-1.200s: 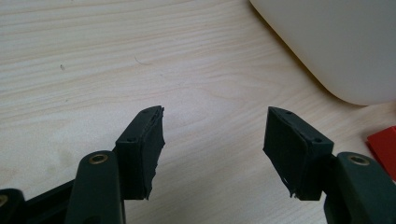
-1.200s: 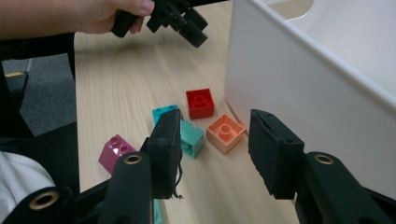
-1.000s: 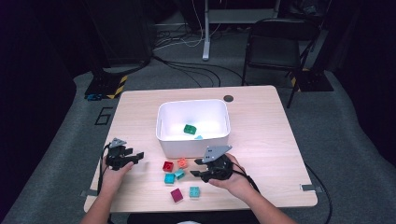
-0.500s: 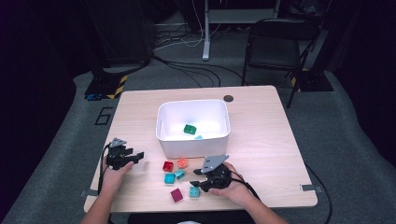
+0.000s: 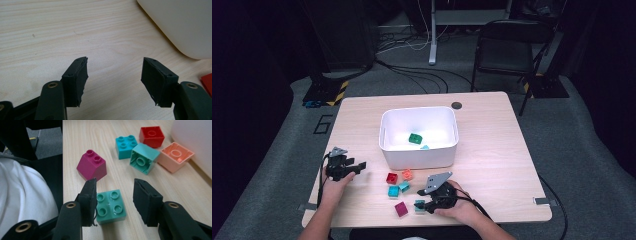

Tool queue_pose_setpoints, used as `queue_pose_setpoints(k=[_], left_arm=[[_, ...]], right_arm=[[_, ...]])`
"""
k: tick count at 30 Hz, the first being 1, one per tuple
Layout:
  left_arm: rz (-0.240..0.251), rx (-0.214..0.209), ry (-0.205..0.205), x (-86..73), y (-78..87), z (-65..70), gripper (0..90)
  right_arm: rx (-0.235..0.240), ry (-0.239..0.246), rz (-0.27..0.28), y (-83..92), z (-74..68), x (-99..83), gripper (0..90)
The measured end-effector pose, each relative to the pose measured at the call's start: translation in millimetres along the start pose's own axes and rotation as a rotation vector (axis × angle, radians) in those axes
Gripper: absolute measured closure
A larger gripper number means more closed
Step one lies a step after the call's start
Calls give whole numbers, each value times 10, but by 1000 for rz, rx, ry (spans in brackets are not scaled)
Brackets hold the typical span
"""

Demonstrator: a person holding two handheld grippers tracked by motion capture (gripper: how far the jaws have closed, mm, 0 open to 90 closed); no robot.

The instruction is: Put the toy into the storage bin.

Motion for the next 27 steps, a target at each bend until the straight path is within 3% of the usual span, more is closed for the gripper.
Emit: queue_pose_setpoints(k=[5, 11, 20, 27], left_arm=[[3, -3, 1, 2, -4, -2, 376], [3, -4, 1, 2, -3, -2, 376], [-1, 0, 0, -11, 17, -12, 375], [4, 3, 5, -18, 33, -24, 376]], right_arm=[[16, 9, -27, -51, -30, -35, 533], [-5, 10, -70, -101, 2, -93, 556], [-12, -13, -68, -81, 86, -91, 582], [-30, -20, -35, -6, 136, -6, 583]])
Point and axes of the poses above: each handheld gripper's, and its own axes: y roughly backward along the jaws, x roughly out of its top, z roughly to its right, the point moved 5 cm from there along -y, roughly forward along the jaws, and after that the axes turned 3 degrees about -y, right-handed, at the moved point
